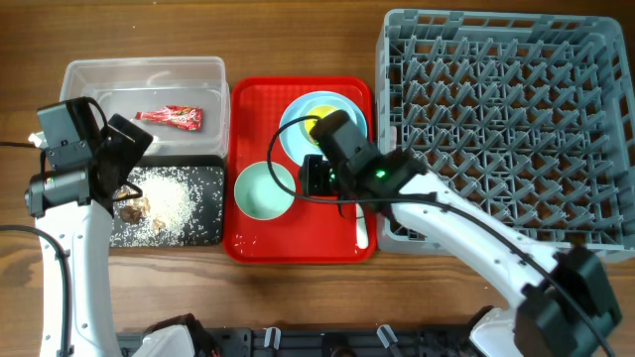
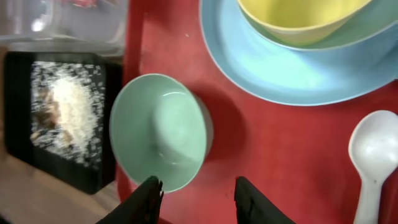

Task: Sort waste into correct bins and load items into the dishwasher rack
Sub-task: 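Return the right gripper to the red tray toward the white spoon, then lower the right gripper and grasp the white spoon handle, then carry the spoon with the right gripper into the grey rack and release, then move the right gripper back over the pale green bowl on the tray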

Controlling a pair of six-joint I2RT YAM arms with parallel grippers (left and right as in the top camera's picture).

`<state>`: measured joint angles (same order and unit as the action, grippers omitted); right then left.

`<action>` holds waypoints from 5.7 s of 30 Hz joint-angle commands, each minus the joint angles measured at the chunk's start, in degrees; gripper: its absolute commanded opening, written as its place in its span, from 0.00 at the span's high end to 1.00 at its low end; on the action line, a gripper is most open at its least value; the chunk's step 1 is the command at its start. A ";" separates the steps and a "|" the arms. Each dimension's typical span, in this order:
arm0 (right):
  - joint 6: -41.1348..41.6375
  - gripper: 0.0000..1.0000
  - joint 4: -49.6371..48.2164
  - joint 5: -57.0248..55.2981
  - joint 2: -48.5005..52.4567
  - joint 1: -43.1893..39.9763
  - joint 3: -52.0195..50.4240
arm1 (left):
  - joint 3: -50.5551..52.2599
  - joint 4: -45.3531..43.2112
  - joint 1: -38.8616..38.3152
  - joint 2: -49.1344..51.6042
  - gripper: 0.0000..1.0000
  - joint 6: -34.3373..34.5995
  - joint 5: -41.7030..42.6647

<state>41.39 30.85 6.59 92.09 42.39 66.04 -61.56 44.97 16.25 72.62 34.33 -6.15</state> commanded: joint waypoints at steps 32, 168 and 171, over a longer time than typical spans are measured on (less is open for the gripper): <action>-0.94 0.63 20.20 -19.39 9.42 0.83 0.96 | -0.48 -0.13 0.28 -0.57 0.00 -0.90 -0.17; -19.89 0.96 14.27 -14.14 22.80 6.12 18.67 | -0.48 -0.13 0.28 -0.57 0.00 -0.92 -0.17; -18.25 0.96 17.00 -20.04 22.80 6.12 18.67 | -0.48 -0.13 0.28 -0.57 0.00 -0.90 -0.17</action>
<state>21.19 46.46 -6.07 115.26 48.49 84.95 -61.56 44.95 16.25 72.62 34.33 -6.15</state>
